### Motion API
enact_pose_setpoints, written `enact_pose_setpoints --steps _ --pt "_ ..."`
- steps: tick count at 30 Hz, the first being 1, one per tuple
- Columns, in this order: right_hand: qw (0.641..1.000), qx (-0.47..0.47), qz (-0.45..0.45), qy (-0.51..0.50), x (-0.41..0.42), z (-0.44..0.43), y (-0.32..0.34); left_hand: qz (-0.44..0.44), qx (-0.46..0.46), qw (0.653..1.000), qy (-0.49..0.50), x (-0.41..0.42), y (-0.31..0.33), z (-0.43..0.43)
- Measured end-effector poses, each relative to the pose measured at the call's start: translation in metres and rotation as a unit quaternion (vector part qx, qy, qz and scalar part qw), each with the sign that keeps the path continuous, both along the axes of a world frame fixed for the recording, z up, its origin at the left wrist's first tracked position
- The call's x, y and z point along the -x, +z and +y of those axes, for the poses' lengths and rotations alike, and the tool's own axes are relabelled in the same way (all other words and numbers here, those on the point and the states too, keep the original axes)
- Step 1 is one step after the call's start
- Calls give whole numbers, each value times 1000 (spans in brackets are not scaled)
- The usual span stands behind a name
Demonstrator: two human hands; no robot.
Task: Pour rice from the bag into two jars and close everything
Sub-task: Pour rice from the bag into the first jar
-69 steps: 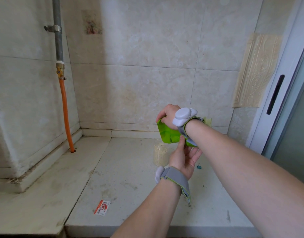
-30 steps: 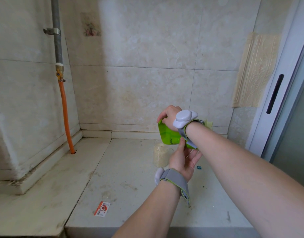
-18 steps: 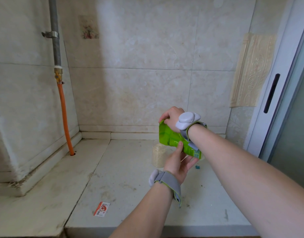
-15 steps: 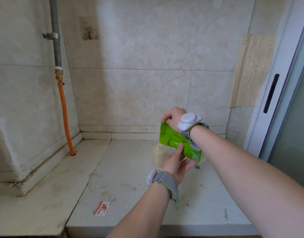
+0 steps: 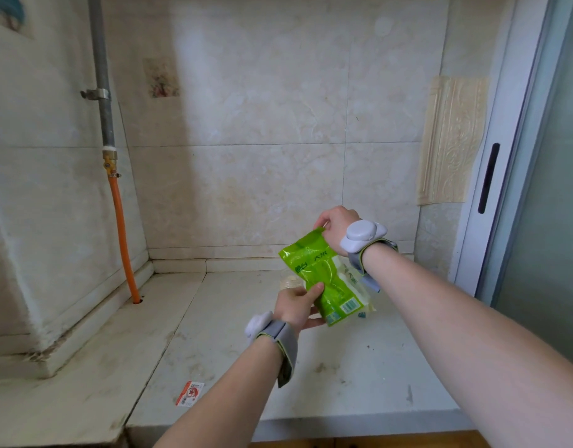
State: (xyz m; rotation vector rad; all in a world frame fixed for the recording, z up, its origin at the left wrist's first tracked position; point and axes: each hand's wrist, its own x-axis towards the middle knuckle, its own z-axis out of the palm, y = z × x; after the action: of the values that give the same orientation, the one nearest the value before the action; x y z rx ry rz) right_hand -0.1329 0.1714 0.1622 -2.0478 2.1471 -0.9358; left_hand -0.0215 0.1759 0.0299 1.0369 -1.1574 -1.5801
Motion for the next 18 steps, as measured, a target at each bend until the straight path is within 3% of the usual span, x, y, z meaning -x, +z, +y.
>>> enact_pose_setpoints --steps 10,18 --pt "995 15 -91 25 -9 6 -10 -160 120 972 122 -41 -5 -5" --pt "972 21 -222 69 -37 -15 -20 -279 196 916 210 -83 13 -16"
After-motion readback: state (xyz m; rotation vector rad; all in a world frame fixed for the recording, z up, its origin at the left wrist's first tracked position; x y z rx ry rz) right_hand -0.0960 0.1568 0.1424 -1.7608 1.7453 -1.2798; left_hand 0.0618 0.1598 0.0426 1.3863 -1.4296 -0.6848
